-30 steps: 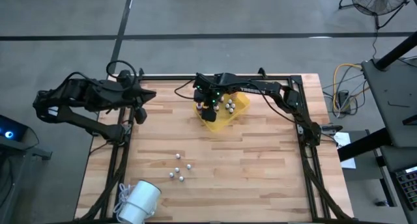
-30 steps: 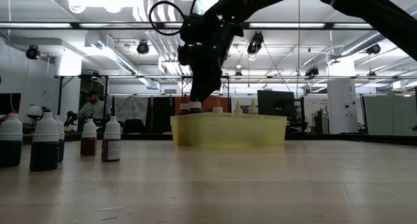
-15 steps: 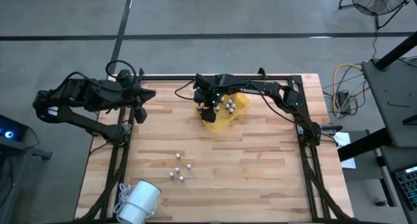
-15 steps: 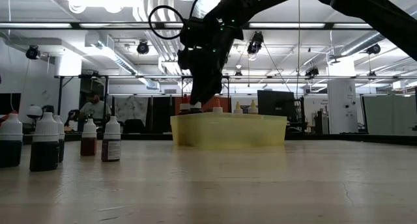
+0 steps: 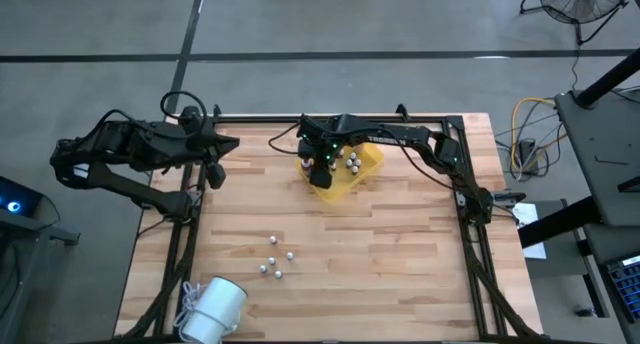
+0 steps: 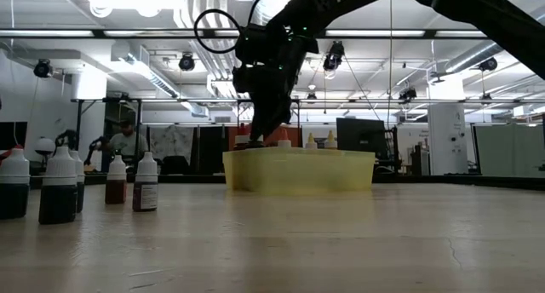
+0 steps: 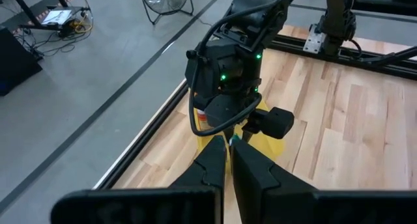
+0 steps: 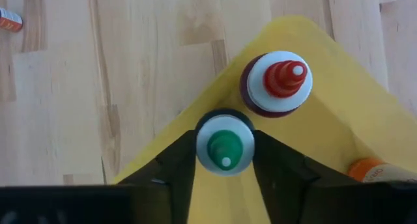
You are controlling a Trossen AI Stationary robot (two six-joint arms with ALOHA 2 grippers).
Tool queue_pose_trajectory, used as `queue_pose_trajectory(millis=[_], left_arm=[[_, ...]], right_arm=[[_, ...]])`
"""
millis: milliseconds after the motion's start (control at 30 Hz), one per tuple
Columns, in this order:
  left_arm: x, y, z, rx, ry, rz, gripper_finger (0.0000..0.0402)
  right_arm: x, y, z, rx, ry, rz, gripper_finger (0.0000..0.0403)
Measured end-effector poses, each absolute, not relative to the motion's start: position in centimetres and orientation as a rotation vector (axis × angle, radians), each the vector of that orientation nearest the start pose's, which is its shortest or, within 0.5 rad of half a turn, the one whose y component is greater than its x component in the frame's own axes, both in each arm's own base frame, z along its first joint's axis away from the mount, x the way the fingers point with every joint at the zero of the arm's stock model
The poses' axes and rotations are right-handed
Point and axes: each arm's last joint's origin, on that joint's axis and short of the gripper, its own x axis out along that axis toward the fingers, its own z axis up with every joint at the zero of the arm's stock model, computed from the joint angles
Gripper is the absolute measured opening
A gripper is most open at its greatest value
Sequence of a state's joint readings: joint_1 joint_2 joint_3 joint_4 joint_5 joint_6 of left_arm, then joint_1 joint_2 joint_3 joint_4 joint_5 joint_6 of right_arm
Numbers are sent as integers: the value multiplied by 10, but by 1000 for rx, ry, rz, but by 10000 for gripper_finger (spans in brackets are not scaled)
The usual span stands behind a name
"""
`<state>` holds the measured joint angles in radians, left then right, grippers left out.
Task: Pick & Place food coloring
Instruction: Adjust the large green food coloring bottle in the yellow bin
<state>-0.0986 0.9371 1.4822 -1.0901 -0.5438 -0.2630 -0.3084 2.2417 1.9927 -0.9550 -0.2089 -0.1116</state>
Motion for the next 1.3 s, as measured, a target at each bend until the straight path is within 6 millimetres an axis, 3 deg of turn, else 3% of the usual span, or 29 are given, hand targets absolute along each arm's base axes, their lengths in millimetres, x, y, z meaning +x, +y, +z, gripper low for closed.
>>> queue_pose_trajectory(millis=[133,700,1300], left_arm=[[122,3,447,-79,459,498,0],[123,3,448,-85,441,497,0],[123,3,448,-88,438,497,0]], right_arm=[[450,-137,218,208,1164,-24,105],[447,-138,221,171,1208,-74,106],[439,-174,231,158,1168,-198,105]])
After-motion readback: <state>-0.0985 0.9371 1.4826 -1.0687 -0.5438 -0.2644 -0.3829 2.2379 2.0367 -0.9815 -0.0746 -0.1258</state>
